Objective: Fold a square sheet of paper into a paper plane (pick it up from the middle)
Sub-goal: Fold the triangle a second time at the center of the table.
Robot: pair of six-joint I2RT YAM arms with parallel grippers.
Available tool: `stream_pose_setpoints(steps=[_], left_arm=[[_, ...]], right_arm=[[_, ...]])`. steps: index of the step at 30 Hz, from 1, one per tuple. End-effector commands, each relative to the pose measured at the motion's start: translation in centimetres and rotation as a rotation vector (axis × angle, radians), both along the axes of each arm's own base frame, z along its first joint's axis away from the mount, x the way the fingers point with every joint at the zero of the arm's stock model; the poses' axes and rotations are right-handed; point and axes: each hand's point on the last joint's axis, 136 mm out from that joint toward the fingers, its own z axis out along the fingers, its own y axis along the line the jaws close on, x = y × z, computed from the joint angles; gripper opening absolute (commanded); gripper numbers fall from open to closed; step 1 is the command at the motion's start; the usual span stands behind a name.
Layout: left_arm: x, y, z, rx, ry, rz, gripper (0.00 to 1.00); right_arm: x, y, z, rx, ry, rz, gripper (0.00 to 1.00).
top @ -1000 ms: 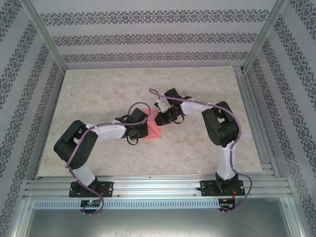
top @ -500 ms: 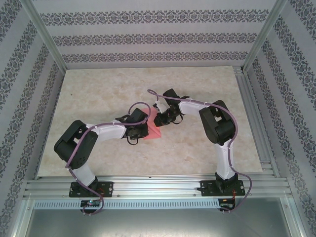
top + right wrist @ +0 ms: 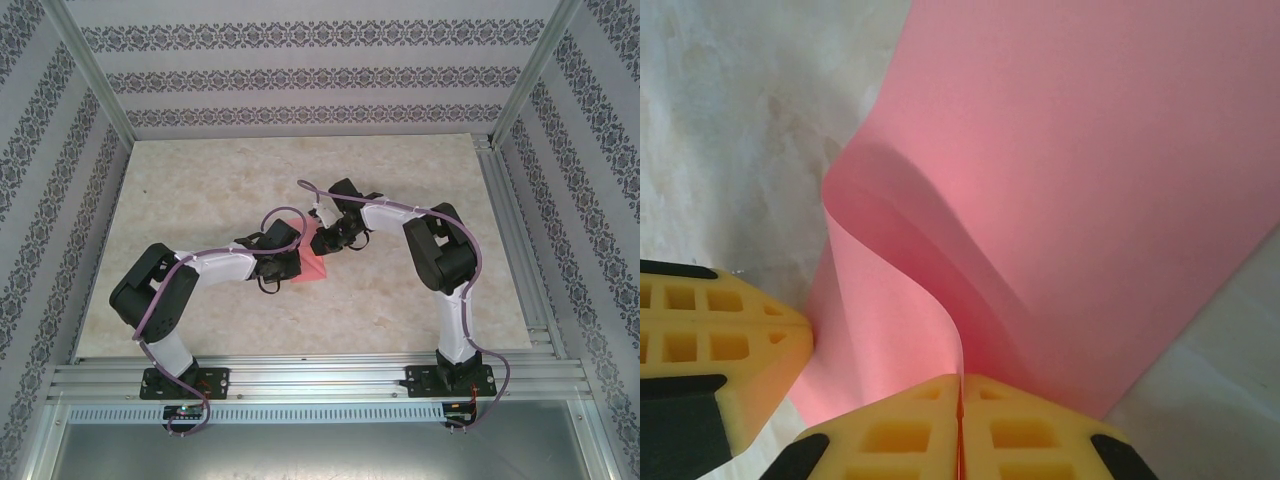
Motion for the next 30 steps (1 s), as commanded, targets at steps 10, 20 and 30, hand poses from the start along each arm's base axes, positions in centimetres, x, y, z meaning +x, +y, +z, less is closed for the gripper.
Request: stream_pose_setpoints(steps=[10, 20, 30], left_arm=[[-0.4, 0.6, -0.5, 0.067, 0.014, -0.018, 0.04], [-0.3, 0.5, -0.3, 0.069, 0.011, -0.022, 0.04], [-0.4, 0.5, -0.4, 0.074, 0.015, -0.025, 0.04]], right_arm=[[0.6, -0.4, -1.9, -0.075, -0.032, 0.010, 0.08], [1.1, -0.5, -1.3, -0.066, -0.059, -0.003, 0.08], [1.4, -0.5, -0.6, -0.056, -0.093, -0.019, 0.08]])
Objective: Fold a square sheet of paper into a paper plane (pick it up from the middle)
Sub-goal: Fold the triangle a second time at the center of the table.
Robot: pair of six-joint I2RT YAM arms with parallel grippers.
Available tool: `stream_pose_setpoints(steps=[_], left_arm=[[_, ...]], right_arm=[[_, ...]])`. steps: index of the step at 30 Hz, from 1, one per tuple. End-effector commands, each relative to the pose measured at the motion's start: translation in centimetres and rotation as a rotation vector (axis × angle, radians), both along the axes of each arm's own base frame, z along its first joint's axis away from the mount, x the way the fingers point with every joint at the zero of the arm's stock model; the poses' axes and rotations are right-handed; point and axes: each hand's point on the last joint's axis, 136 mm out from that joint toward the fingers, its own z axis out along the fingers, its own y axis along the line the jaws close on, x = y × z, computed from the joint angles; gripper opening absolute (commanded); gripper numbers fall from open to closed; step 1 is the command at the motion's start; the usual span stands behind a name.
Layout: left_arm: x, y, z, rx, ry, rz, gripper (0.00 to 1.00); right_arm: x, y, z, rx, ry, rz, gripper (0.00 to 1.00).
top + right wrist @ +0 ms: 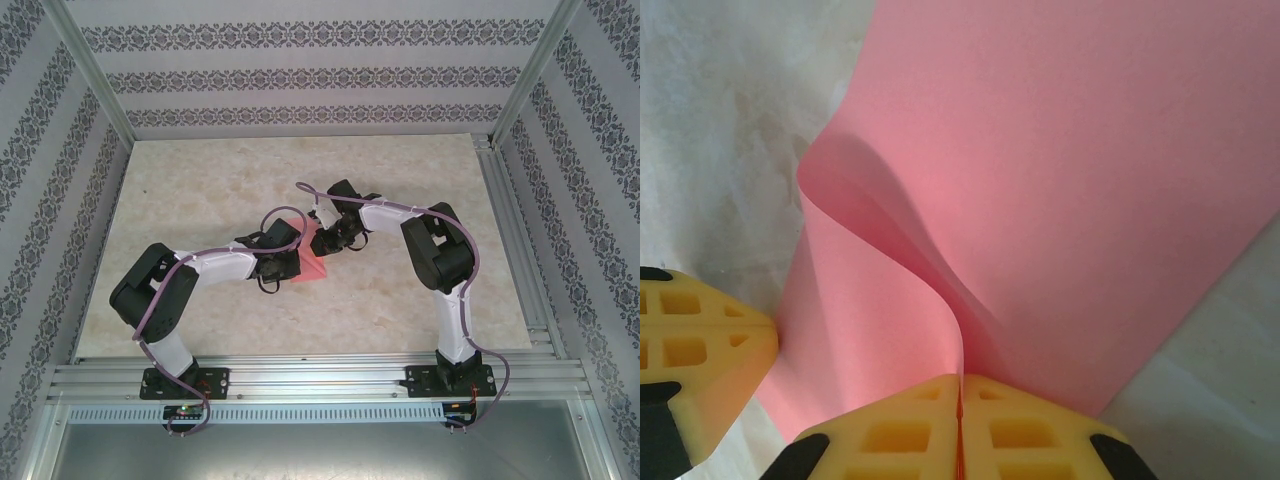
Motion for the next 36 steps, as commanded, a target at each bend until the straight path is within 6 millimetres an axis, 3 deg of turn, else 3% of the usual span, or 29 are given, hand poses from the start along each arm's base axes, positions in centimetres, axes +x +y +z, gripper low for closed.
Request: stream_pose_setpoints(steps=[1, 22, 27, 36], left_arm=[[-0.3, 0.1, -0.4, 0.047, 0.008, -0.025, 0.03], [-0.3, -0.1, -0.6, 0.051, 0.014, -0.034, 0.03], [-0.2, -0.2, -0.5, 0.054, 0.012, -0.038, 0.03], [-0.2, -0.4, -0.4, 0.047, 0.013, -0.038, 0.03]], right_arm=[[1.2, -0.3, 0.3, -0.034, -0.088, -0.014, 0.08], [1.1, -0.8, 0.6, -0.052, -0.098, -0.014, 0.09], [0.7, -0.7, 1.6, -0.045, -0.128, -0.001, 0.09], [0.0, 0.1, 0.4, -0.039, -0.079, 0.024, 0.09]])
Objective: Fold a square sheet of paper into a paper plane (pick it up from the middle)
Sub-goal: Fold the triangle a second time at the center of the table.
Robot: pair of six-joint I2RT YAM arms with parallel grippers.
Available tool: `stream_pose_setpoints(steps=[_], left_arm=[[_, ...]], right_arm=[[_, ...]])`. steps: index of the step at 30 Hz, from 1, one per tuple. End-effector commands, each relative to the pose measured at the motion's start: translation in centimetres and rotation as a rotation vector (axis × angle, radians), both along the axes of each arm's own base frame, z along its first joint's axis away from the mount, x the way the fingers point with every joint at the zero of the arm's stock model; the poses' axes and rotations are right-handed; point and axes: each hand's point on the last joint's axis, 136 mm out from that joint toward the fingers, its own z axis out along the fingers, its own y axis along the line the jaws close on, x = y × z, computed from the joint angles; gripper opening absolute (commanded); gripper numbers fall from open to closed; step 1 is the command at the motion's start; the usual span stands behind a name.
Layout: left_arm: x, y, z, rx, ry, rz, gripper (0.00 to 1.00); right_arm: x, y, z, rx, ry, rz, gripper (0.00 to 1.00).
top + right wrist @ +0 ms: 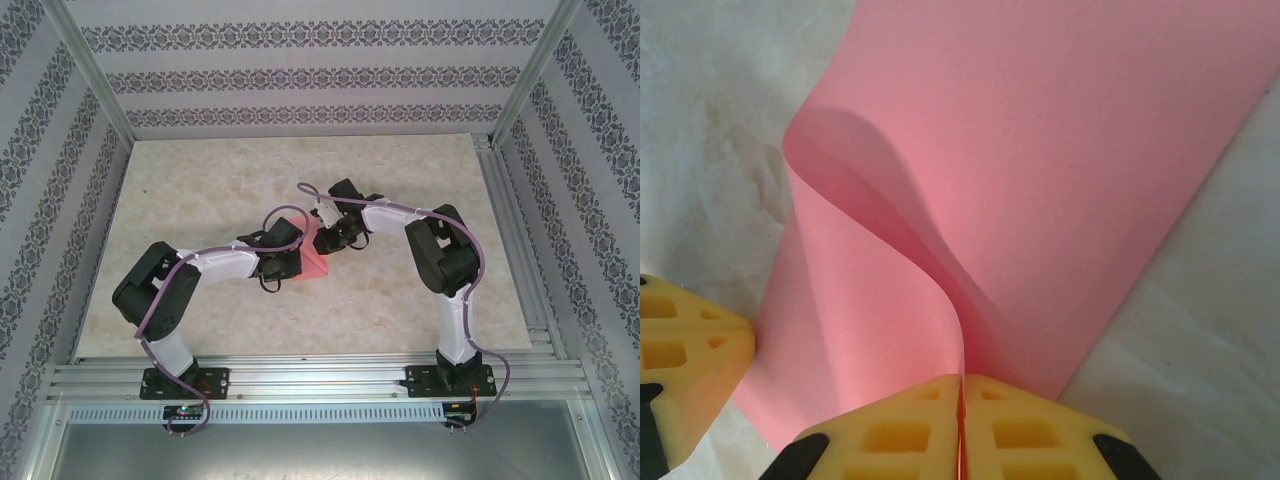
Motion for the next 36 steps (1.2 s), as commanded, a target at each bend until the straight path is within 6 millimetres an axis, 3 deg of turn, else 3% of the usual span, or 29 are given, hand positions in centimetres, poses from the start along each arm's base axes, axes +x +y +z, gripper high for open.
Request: stream_pose_setpoints(steps=[1, 12, 21, 36], left_arm=[[-0.4, -0.1, -0.5, 0.032, 0.019, -0.022, 0.03], [-0.5, -0.2, -0.3, 0.032, 0.015, -0.026, 0.03], [-0.5, -0.1, -0.3, 0.034, 0.016, -0.025, 0.03], [-0.3, -0.3, 0.0, 0.029, 0.011, -0.026, 0.03]], right_arm=[[-0.5, 0.9, -0.1, 0.009, -0.006, 0.043, 0.10], [-0.2, 0.2, -1.2, -0.050, -0.001, 0.036, 0.10], [0.4, 0.5, -0.2, -0.030, -0.019, 0.040, 0.10], [0.2, 0.5, -1.3, -0.040, 0.004, 0.050, 0.10]])
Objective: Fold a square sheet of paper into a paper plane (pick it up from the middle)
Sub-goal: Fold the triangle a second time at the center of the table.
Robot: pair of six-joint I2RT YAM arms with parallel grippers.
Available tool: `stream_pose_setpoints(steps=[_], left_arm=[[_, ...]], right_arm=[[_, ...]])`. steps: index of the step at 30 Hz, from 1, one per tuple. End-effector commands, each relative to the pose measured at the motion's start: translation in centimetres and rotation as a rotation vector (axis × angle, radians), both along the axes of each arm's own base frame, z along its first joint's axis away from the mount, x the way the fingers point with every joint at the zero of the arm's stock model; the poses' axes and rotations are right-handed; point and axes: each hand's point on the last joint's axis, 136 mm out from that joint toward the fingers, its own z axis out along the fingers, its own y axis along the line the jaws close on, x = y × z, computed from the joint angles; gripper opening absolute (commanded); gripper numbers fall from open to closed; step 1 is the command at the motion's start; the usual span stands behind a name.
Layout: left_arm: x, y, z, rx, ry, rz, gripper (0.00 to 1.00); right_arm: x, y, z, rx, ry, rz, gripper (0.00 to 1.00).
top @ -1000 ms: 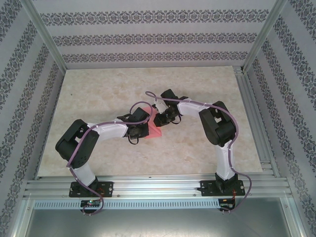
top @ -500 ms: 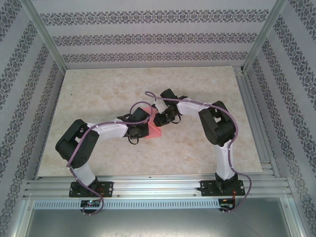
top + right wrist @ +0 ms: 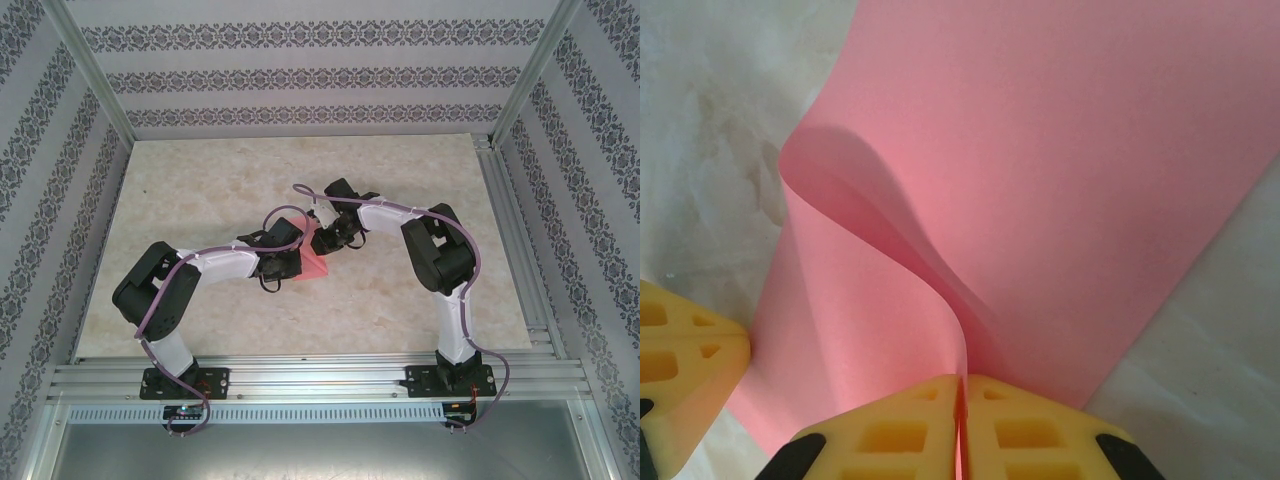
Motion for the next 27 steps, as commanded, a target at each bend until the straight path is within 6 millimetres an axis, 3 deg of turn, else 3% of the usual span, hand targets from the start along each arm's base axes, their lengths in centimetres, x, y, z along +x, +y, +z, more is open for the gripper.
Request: stream_pose_setpoints(steps=[1, 6, 11, 15, 27], left_arm=[[-0.2, -0.3, 0.1, 0.028, 0.005, -0.025, 0.03], [0.4, -1.0, 1.9, -0.013, -0.030, -0.025, 0.08], [1.3, -2.3, 5.5, -0.112, -0.104, -0.020, 0.13], [2.0, -3.1, 6.9, -0.185, -0.143, 0.004, 0.11], [3.4, -5.2, 4.0, -0.364, -0.085, 0.121, 0.00]], right_arm=[[0.1, 0.1, -1.0, -0.022, 0.000, 0.020, 0.10], [0.1, -0.1, -1.2, -0.035, -0.001, 0.023, 0.10], [0.1, -0.2, -1.4, -0.043, 0.001, 0.021, 0.10], [0.1, -0.2, -1.4, -0.042, 0.001, 0.021, 0.10], [0.0, -0.2, -1.5, -0.047, 0.005, 0.021, 0.10]])
